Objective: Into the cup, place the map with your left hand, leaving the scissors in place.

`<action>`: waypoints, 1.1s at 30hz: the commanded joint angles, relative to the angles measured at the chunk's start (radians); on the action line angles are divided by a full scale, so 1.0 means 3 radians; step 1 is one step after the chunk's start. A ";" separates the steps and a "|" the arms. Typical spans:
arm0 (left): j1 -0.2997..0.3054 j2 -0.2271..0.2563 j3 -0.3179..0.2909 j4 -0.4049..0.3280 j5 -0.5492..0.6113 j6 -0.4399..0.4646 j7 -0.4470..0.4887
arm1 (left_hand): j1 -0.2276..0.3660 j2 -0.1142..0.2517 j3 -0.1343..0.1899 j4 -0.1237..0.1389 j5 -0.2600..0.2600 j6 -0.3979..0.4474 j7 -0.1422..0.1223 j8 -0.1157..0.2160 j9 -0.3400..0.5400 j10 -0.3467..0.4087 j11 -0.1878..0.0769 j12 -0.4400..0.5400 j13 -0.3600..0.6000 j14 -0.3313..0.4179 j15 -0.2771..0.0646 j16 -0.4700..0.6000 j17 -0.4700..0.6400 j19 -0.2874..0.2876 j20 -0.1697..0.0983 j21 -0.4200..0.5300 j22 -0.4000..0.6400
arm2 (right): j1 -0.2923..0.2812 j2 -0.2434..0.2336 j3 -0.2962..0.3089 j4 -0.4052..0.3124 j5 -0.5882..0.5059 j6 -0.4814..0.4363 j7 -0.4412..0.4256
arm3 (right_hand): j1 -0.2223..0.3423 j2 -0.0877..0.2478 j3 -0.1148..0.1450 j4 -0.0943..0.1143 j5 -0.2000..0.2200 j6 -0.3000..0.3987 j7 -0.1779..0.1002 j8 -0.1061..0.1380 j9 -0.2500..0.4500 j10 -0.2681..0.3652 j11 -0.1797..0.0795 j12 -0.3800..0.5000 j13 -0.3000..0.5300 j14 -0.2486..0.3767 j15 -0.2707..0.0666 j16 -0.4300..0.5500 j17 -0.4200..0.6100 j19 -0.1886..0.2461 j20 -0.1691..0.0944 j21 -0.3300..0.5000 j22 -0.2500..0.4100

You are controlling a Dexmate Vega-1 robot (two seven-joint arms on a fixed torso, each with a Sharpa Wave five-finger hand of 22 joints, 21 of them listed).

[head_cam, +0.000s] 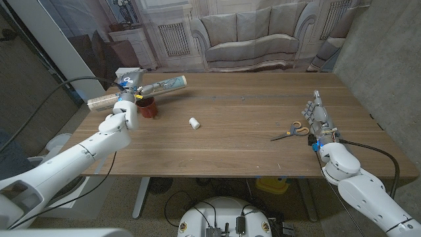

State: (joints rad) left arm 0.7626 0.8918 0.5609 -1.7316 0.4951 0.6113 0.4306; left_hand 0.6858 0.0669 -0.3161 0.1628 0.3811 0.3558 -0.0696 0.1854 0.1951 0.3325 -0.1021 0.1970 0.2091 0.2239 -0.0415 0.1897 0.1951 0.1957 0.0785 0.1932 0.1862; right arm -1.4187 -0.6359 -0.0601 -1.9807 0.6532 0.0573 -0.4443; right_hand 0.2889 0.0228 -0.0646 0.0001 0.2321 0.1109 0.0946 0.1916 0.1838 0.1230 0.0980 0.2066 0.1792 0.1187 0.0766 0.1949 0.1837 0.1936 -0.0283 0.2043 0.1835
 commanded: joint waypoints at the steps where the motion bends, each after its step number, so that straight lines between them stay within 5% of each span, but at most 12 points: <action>1: 0.0017 0.0061 -0.0090 -0.0216 0.0039 0.0106 -0.0069 | -0.0011 0.0001 -0.0015 -0.0016 0.0022 -0.0009 -0.0003 0.0026 0.0012 -0.0027 -0.0001 0.0020 0.0010 0.0013 -0.0088 0.0020 0.0010 0.0004 0.0009 0.0029 0.0005 | -0.0017 -0.0001 0.0022 0.0012 0.0008 0.0028 0.0036 | 0.0015 0.0024 -0.0026 -0.0010 -0.0016 0.0026 0.0005 0.0009 0.0005 0.0023 0.0009 0.0002 0.0012 0.0018 -0.0005 -0.0014 0.0019 0.0017 0.0020 -0.0001 0.0010; 33: -0.0030 0.0149 -0.0226 -0.0584 0.0207 0.0280 -0.0238 | -0.0034 0.0009 -0.0019 -0.0034 0.0051 -0.0012 0.0007 0.0040 0.0009 -0.0026 -0.0004 0.0029 0.0007 0.0022 -0.0085 0.0025 0.0006 0.0005 0.0010 0.0035 0.0003 | -0.0074 0.0062 -0.0005 0.0067 -0.0015 0.0151 0.0075 | 0.0017 0.0026 -0.0040 -0.0012 -0.0016 0.0030 0.0008 0.0009 0.0005 0.0031 0.0008 0.0004 0.0013 0.0015 -0.0010 -0.0015 0.0018 0.0023 0.0014 0.0000 0.0010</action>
State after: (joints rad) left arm 0.7599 0.9276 0.5033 -1.8697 0.5367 0.6723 0.3822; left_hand 0.6802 0.0693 -0.3187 0.1601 0.3922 0.3560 -0.0696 0.1932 0.1953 0.3292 -0.1054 0.1970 0.2094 0.2240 -0.0415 0.1896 0.1953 0.1957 0.0785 0.2011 0.1862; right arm -1.4381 -0.6254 -0.0526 -1.9690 0.6540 0.0861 -0.4275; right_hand 0.2929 0.0267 -0.0675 -0.0028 0.2321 0.1109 0.0946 0.1916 0.1837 0.1229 0.0980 0.2066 0.1792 0.1187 0.0766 0.1949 0.1837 0.1936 -0.0283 0.2043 0.1835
